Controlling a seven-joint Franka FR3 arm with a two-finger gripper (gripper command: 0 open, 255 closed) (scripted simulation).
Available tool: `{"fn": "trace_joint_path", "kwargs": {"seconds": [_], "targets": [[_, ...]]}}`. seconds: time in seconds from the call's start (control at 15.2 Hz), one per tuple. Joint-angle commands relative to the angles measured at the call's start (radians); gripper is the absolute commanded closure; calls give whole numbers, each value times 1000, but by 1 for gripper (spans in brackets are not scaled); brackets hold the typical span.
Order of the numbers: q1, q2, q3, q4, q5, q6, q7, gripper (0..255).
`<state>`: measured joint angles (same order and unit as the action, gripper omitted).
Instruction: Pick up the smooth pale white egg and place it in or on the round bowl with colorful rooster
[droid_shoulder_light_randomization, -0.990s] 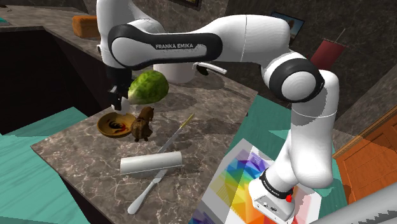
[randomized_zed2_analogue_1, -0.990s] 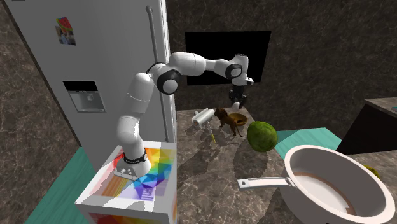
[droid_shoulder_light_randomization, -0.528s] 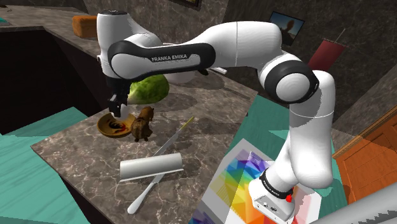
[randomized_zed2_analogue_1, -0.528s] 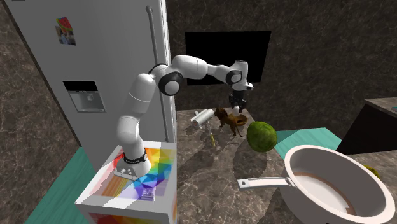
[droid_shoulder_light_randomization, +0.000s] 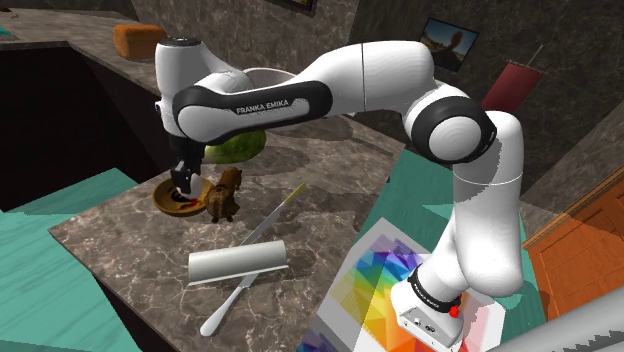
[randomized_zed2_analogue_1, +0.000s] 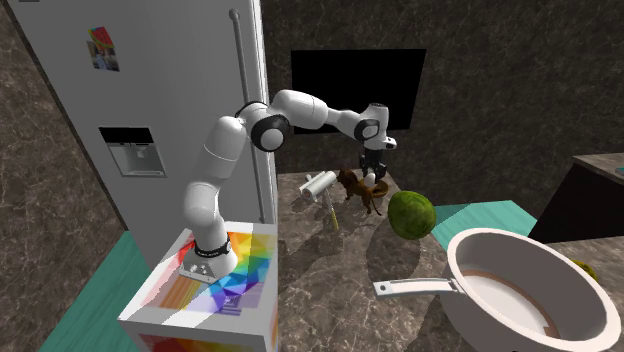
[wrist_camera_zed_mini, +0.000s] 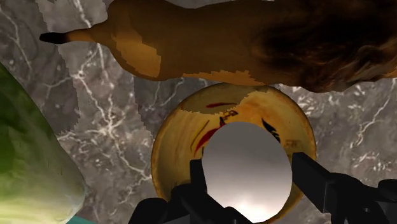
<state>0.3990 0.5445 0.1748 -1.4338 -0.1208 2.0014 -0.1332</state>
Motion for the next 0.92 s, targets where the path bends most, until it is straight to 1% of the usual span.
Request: {"fn": "trace_joint_path", "kwargs": {"seconds": [0.0, 0.26, 0.33, 0.66, 0.86], "targets": [[0, 0, 0, -2, 0, 3, 1, 255], [0, 0, 0, -2, 0, 3, 1, 255], [0, 1, 0, -2, 0, 3, 1, 0], [0, 1, 0, -2, 0, 3, 1, 0], [2, -27, 4, 56, 6, -82, -4, 0]]}}
